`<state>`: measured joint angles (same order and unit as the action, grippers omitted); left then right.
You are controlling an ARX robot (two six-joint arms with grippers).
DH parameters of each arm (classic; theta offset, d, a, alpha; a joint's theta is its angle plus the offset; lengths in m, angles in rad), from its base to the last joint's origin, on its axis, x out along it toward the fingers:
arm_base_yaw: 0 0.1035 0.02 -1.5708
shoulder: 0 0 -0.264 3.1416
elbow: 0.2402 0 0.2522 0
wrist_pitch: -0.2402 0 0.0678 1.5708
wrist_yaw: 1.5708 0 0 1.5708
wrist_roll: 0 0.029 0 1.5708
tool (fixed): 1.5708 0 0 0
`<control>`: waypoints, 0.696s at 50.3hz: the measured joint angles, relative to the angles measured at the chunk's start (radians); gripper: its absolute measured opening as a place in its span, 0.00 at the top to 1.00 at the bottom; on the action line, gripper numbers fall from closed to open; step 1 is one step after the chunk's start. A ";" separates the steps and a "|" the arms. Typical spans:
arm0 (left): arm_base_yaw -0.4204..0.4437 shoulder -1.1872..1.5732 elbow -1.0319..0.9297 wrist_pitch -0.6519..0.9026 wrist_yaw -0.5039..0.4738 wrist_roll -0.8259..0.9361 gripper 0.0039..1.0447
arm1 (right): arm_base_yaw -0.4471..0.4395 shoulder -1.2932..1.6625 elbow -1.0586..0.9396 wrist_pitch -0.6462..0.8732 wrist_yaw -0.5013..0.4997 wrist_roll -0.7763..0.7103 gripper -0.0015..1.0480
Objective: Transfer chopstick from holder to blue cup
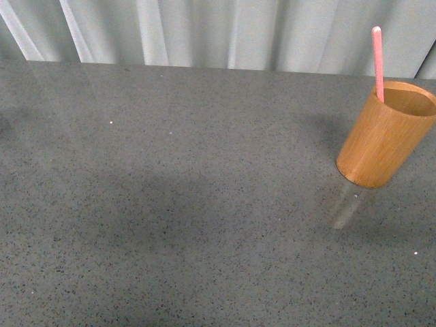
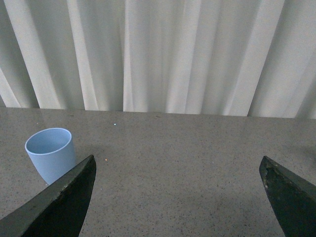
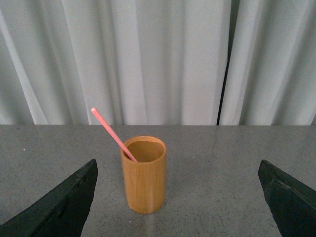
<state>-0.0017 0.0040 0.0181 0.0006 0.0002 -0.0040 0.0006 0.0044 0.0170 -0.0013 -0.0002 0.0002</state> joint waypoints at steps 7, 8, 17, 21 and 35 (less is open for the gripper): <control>0.000 0.000 0.000 0.000 0.000 0.000 0.06 | 0.000 0.000 0.000 0.000 0.000 0.000 0.10; 0.000 0.000 0.000 0.000 0.000 0.000 0.06 | 0.000 0.000 0.000 0.000 0.000 0.000 0.10; 0.000 0.000 0.000 0.000 0.000 0.000 0.06 | 0.000 0.000 0.000 0.000 0.000 0.000 0.10; 0.000 0.000 0.000 0.000 0.000 0.000 0.06 | 0.000 0.000 0.000 0.000 0.000 0.000 0.10; 0.000 0.000 0.000 0.000 0.000 0.000 0.06 | 0.000 0.000 0.000 0.000 0.000 0.000 0.10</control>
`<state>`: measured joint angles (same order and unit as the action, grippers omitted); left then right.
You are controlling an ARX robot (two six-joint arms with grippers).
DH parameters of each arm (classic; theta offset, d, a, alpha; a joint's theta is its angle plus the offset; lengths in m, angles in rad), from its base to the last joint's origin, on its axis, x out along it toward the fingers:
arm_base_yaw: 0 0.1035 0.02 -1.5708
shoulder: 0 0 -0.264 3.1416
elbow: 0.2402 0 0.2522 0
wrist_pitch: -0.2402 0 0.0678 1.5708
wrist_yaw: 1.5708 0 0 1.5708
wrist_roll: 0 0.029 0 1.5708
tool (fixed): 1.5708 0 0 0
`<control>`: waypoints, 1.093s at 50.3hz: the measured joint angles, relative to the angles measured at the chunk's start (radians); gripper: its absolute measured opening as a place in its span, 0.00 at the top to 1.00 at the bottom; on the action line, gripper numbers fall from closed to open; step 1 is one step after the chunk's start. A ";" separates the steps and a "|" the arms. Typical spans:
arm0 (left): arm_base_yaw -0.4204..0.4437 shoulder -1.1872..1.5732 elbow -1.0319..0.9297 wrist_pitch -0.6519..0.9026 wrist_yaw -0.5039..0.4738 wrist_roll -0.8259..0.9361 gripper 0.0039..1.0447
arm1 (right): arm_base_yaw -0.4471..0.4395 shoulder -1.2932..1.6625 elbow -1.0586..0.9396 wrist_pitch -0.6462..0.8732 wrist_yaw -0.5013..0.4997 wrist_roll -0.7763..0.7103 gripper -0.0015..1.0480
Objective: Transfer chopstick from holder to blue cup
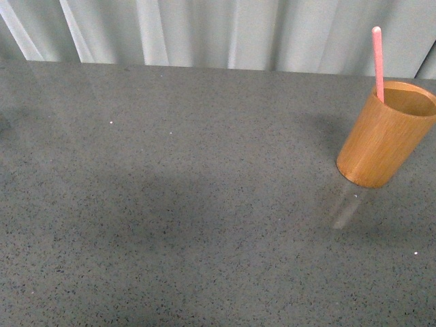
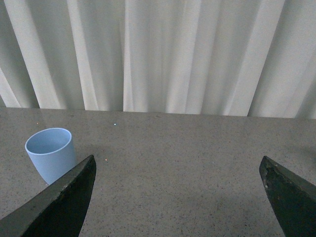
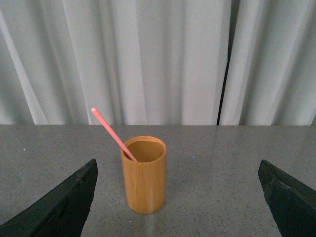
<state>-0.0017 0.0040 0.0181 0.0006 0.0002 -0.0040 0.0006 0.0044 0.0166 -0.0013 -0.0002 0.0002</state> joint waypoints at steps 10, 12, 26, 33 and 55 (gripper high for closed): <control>0.000 0.000 0.000 0.000 0.000 0.000 0.06 | 0.000 0.000 0.000 0.000 0.000 0.000 0.10; 0.000 0.000 0.000 0.000 0.000 0.000 0.06 | 0.000 0.000 0.000 0.000 0.000 0.000 0.10; 0.000 0.000 0.000 0.000 0.000 0.000 0.06 | 0.000 0.000 0.000 0.000 0.000 0.000 0.10; 0.000 0.000 0.000 0.000 0.000 0.000 0.06 | 0.000 0.000 0.000 0.000 0.000 0.000 0.10; -0.044 0.432 0.154 -0.063 -0.460 -0.266 0.06 | 0.000 0.000 0.000 0.000 0.000 0.000 0.10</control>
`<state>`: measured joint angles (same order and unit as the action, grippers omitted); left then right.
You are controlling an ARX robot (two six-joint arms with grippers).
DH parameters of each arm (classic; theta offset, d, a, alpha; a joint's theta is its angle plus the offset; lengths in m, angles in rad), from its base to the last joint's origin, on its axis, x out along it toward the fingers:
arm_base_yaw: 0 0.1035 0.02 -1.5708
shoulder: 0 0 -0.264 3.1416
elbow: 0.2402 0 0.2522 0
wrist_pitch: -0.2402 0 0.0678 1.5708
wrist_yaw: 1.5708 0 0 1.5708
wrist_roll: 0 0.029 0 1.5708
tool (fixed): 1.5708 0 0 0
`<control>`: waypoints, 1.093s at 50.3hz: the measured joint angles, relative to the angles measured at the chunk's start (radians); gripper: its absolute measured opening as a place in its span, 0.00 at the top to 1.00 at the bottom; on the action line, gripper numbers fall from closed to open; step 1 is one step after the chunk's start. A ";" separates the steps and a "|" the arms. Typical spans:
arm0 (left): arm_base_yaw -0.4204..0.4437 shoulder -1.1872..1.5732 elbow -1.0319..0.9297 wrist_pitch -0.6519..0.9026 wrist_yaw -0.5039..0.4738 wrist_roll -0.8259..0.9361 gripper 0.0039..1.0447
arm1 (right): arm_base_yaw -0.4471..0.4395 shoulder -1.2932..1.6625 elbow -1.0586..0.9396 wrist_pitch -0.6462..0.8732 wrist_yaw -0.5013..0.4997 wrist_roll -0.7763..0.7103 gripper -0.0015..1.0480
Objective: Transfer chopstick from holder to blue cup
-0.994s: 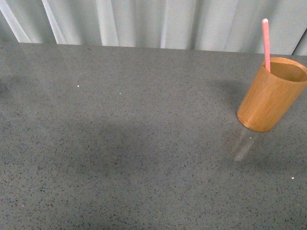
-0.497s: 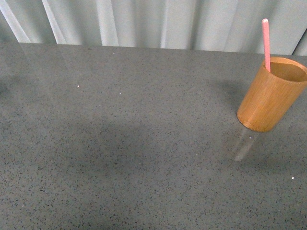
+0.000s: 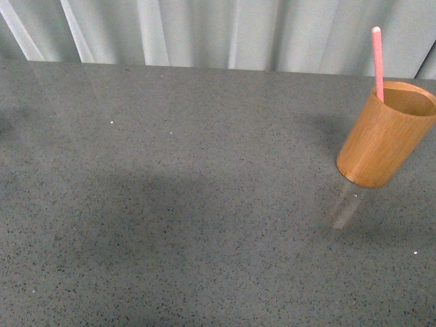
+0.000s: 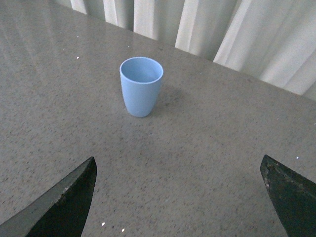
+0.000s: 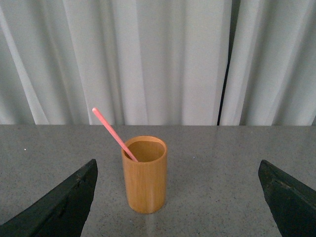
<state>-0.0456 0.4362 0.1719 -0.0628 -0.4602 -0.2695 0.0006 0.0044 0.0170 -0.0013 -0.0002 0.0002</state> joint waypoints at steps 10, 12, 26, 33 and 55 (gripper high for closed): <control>0.114 0.394 0.171 0.186 0.124 0.073 0.06 | 0.000 0.000 0.000 0.000 0.000 0.000 0.10; 0.129 0.467 0.218 0.187 0.145 0.093 0.06 | 0.000 0.000 0.000 0.000 0.000 0.000 0.10; 0.215 0.864 0.576 -0.010 0.241 0.258 0.06 | 0.000 0.000 0.000 0.000 0.001 0.000 0.10; 0.245 0.993 0.717 -0.097 0.258 0.346 0.06 | 0.000 0.000 0.000 0.000 0.000 0.000 0.10; 0.358 1.337 0.949 -0.127 0.198 0.398 0.06 | 0.000 0.000 0.000 0.000 0.001 0.000 0.10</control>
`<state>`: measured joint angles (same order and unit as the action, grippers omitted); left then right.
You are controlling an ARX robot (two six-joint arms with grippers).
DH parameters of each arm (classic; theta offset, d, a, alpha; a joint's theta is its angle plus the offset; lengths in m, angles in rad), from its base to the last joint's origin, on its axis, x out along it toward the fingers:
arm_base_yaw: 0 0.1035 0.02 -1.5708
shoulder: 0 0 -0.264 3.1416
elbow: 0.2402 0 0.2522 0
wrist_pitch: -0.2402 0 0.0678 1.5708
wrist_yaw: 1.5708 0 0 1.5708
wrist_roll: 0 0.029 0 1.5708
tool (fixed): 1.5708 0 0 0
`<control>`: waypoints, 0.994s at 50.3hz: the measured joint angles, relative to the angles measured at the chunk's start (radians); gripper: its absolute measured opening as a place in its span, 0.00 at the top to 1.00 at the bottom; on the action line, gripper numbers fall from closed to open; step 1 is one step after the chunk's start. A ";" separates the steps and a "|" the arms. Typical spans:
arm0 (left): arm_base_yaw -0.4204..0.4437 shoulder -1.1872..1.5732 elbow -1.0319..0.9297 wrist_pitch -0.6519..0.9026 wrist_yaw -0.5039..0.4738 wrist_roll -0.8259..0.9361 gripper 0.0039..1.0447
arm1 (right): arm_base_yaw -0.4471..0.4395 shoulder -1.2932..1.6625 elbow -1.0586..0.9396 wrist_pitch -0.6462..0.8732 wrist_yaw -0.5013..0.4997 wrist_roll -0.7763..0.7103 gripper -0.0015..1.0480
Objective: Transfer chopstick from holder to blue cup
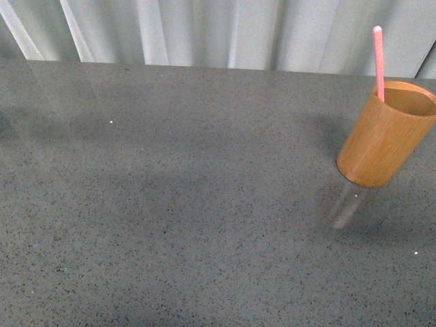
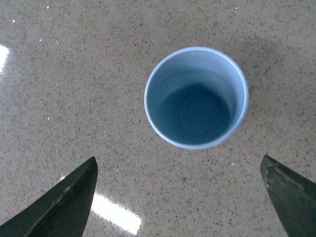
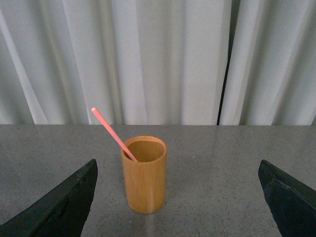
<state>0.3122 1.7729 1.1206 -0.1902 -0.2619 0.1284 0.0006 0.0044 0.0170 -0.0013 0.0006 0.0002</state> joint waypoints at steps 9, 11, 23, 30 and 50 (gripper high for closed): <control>-0.002 0.086 0.088 -0.018 -0.002 -0.019 0.06 | 0.000 0.000 0.000 0.000 0.000 0.000 0.10; -0.006 0.101 0.101 -0.018 -0.011 -0.021 0.06 | 0.000 0.000 0.000 0.000 0.000 0.000 0.10; -0.011 0.167 0.150 -0.015 -0.034 -0.026 0.06 | 0.000 0.000 0.000 0.000 0.000 0.000 0.10; -0.004 0.211 0.192 -0.014 -0.046 -0.025 0.06 | 0.000 0.000 0.000 0.000 0.000 0.000 0.10; 0.045 0.296 0.238 0.024 -0.071 0.009 0.06 | 0.000 0.000 0.000 0.000 0.000 0.000 0.10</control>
<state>0.3573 2.0686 1.3582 -0.1658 -0.3332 0.1375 0.0006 0.0044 0.0170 -0.0013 0.0002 0.0002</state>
